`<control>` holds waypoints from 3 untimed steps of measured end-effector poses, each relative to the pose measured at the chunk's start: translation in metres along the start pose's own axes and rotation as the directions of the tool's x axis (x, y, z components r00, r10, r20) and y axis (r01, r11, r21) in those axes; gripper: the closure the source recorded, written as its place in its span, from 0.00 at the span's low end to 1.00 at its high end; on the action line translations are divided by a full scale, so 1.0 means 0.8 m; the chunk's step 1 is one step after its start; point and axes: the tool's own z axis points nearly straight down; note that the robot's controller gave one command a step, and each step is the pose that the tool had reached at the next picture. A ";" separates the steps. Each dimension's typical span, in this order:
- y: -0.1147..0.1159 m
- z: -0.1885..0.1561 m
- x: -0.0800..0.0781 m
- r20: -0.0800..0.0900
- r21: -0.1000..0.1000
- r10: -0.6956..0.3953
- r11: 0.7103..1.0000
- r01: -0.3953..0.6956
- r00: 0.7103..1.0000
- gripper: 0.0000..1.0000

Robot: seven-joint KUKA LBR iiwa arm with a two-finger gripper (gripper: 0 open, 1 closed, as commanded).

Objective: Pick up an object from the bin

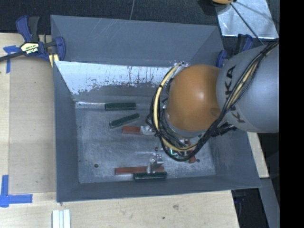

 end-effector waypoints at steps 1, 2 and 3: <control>0.000 -0.004 -0.002 0.007 -0.001 0.002 1.000 -0.002 1.000 0.00; 0.008 0.082 -0.010 0.012 -0.001 -0.024 1.000 0.024 1.000 0.00; 0.007 0.100 -0.009 0.009 -0.001 -0.030 1.000 0.030 1.000 0.00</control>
Offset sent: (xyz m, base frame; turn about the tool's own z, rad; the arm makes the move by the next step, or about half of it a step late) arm 0.0070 0.0098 -0.1000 -0.0380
